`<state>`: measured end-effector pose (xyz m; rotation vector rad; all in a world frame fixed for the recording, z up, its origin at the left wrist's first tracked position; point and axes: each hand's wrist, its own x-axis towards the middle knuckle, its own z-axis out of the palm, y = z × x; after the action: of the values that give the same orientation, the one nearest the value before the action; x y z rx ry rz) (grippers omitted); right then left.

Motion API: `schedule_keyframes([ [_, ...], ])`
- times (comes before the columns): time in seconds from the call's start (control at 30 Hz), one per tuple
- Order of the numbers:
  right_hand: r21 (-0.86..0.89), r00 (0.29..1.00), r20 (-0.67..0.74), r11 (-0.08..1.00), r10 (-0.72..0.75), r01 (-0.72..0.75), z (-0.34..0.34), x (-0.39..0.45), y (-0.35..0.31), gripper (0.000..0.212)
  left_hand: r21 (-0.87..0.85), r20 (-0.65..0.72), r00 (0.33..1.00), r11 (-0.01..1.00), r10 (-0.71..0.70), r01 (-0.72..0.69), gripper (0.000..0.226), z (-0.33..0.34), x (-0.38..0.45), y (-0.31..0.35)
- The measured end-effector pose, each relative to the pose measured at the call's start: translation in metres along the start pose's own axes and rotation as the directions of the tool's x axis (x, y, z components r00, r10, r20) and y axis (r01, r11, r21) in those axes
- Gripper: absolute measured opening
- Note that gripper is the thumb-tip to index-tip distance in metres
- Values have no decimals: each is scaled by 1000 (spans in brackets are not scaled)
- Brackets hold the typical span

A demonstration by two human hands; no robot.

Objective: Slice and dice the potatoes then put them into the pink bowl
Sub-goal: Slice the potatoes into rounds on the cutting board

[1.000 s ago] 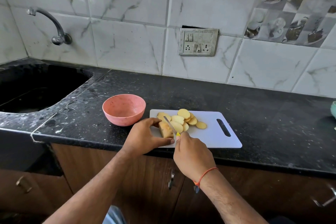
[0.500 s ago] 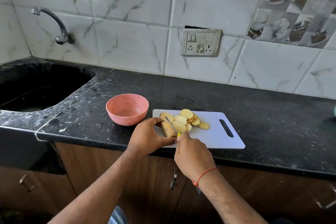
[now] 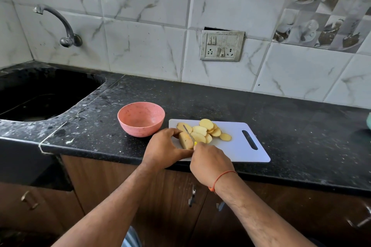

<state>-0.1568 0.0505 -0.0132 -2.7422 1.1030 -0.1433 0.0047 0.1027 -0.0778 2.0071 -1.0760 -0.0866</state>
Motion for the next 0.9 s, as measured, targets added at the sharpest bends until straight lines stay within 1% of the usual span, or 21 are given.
schedule_keyframes([
  [0.17, -16, 1000, 5, 1000, -18, 18, 1, -7, 7, 18, 23, -2, 1000, 1000, 16, -16, 91, -1, -1, 0],
  [0.33, 4, 995, 104, 1000, -7, 6, -10, 10, -3, 13, 11, 29, 1000, 1000, 11, -11, 101, -5, -3, 3],
  [0.47, -2, 993, 117, 1000, -30, 30, -12, -2, 3, 13, 4, 27, 1000, 1000, 8, -8, 96, -5, -2, 1],
  [0.6, 19, 991, 126, 999, -42, 40, -11, -13, 13, 17, 16, 35, 999, 1000, 9, -9, 98, -5, -1, 1],
  [0.7, 35, 985, 172, 999, -28, 22, -16, -2, 10, 20, 29, 24, 1000, 999, 19, -20, 93, -5, -3, 0],
  [0.83, 32, 981, 194, 999, -8, 2, -16, 10, 3, 16, 35, 28, 999, 999, 40, -41, 83, -5, -2, 0],
  [0.9, 24, 981, 192, 1000, -3, -2, -13, 10, 4, 17, 45, 50, 997, 997, 54, -56, 90, -6, -1, 1],
])
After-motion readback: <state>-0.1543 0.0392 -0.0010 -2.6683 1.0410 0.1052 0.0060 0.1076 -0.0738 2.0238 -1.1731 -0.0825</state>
